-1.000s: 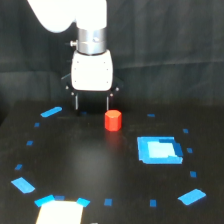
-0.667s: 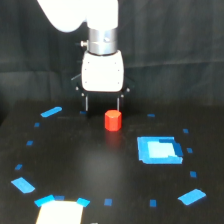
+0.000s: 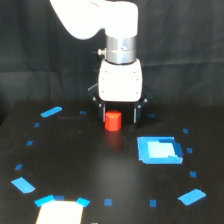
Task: Pick up the red object from the table
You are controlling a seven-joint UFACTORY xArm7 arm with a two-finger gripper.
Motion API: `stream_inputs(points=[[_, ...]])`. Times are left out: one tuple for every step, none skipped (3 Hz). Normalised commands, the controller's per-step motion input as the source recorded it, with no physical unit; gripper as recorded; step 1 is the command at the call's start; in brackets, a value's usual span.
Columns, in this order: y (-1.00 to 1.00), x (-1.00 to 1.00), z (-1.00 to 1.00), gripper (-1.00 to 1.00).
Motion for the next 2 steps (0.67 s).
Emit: stream_inputs(points=[[-1.0,-1.0,1.0,-1.0],[0.35,-0.26,-0.36,-1.0]])
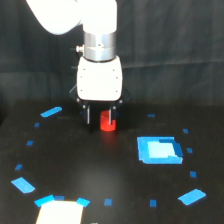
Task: Pick up the red object from the table
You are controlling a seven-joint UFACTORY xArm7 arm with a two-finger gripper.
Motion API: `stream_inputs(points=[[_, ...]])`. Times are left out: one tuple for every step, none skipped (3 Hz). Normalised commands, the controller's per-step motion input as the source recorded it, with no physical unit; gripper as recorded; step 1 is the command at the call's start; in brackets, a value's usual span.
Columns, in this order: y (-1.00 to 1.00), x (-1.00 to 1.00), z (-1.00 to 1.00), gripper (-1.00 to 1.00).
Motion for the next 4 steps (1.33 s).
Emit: stream_inputs(points=[[1.0,0.31,-0.56,0.88],[1.0,0.34,-0.58,0.86],[1.0,0.04,-0.44,1.0],[-0.94,-0.88,1.0,-1.0]])
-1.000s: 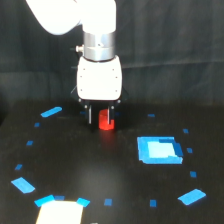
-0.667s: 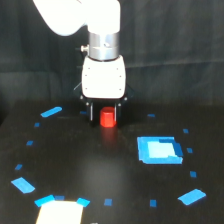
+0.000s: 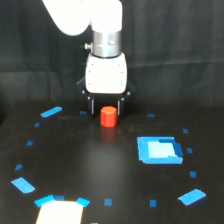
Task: Pick up the red object from the table
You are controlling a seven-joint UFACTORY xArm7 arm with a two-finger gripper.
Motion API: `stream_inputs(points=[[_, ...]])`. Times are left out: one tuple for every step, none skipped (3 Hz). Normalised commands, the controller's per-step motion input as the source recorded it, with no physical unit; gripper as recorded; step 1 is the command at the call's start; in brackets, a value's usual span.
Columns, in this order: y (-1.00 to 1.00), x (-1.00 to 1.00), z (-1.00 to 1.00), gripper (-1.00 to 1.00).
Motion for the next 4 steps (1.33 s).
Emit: stream_inputs(points=[[-0.58,-1.0,1.0,-1.0],[-0.36,0.02,-0.63,-1.0],[-0.48,1.0,0.23,1.0],[-0.82,1.0,0.02,0.87]])
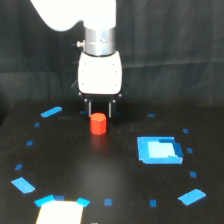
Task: Pick up the red object from the table
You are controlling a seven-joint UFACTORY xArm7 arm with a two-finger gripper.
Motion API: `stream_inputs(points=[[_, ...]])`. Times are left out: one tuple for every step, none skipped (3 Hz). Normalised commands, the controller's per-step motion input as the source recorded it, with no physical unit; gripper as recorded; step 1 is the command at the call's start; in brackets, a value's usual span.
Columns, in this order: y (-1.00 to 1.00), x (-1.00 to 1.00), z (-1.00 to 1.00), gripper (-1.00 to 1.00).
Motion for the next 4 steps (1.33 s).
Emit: stream_inputs(points=[[-0.54,-0.17,-0.51,-0.19],[0.15,0.27,-0.04,-0.18],[-0.16,-0.01,0.98,-1.0],[-0.21,0.48,1.0,-1.0]])
